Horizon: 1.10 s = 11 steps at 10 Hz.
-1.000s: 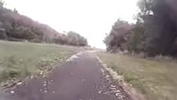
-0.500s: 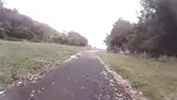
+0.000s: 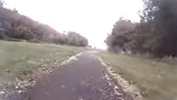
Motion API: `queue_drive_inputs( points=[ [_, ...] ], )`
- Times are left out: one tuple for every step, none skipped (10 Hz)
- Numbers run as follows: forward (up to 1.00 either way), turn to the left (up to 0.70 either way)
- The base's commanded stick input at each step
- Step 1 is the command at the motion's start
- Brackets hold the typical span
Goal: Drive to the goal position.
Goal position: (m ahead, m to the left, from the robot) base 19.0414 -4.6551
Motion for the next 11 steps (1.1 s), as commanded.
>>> queue_drive_inputs(
  points=[
    [0.70,0.00],
    [0.70,0.00],
    [0.70,0.00],
    [0.70,0.00],
    [0.70,0.00],
    [0.70,0.00],
    [0.70,0.00],
    [0.70,0.00],
    [0.70,0.00],
    [0.70,0.00],
    [0.70,0.00]
  ],
)
